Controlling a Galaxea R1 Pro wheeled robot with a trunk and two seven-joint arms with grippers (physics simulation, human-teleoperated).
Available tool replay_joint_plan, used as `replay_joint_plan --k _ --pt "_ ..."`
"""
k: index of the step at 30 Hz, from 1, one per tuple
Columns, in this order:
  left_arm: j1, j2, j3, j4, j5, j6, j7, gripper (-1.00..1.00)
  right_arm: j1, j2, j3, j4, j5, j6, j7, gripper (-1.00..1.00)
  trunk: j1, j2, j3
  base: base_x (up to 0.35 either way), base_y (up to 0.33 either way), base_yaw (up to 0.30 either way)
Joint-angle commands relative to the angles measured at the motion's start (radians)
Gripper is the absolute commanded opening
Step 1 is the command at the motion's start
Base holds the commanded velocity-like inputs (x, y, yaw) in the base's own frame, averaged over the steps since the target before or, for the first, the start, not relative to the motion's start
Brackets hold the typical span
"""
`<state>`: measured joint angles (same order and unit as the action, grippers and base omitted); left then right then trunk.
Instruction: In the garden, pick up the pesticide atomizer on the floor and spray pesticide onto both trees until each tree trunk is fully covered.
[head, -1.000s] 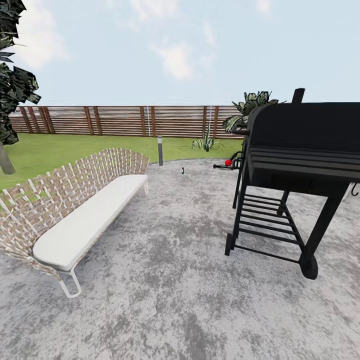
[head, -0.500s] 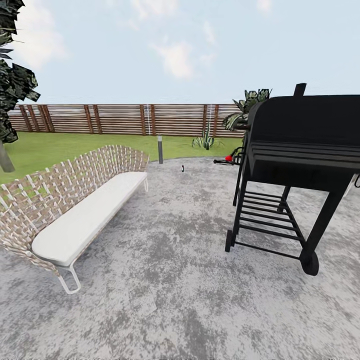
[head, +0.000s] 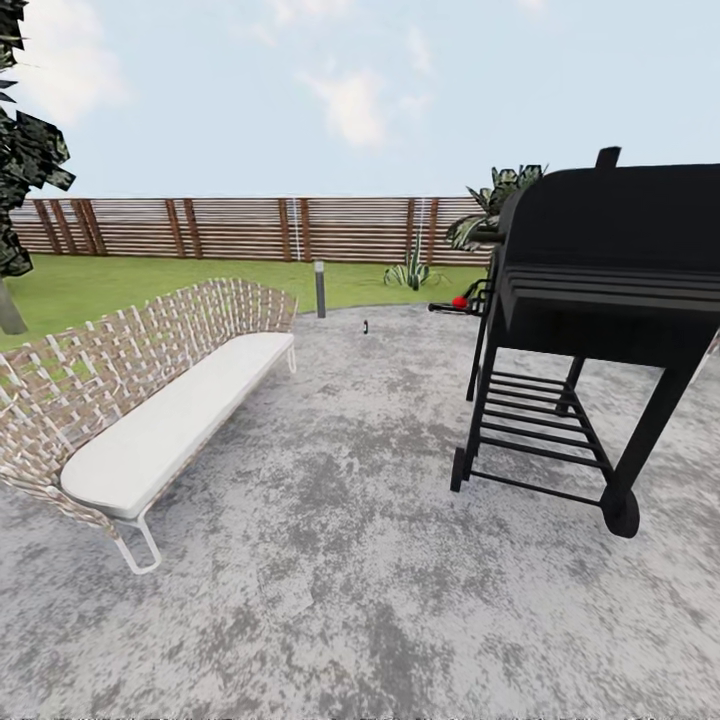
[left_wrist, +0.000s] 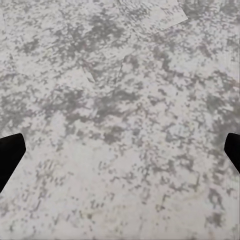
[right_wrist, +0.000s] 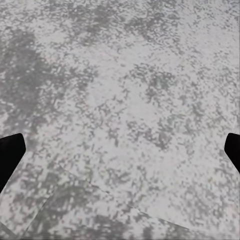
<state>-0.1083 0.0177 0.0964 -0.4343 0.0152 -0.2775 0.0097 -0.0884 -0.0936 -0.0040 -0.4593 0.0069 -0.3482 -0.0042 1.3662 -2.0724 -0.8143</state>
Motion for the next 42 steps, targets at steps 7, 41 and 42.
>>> replay_joint_plan --k 7,41,42 --pt "-0.001 -0.001 0.0 0.001 0.001 -0.003 0.001 1.0 -0.001 0.0 0.0 0.001 0.001 -0.003 0.0 1.0 0.027 -0.05 -0.034 0.0 0.0 0.0" --pt "-0.001 0.002 0.002 -0.001 -0.001 -0.003 -0.003 1.0 -0.001 -0.002 0.005 -0.003 0.002 -0.006 0.002 1.0 0.123 -0.225 -0.132 0.024 0.0 0.0" --pt "-0.001 0.002 0.002 -0.002 -0.001 -0.003 -0.003 1.0 -0.001 -0.002 0.005 -0.003 0.002 -0.006 0.002 1.0 0.123 -0.225 -0.132 0.297 0.0 0.0"
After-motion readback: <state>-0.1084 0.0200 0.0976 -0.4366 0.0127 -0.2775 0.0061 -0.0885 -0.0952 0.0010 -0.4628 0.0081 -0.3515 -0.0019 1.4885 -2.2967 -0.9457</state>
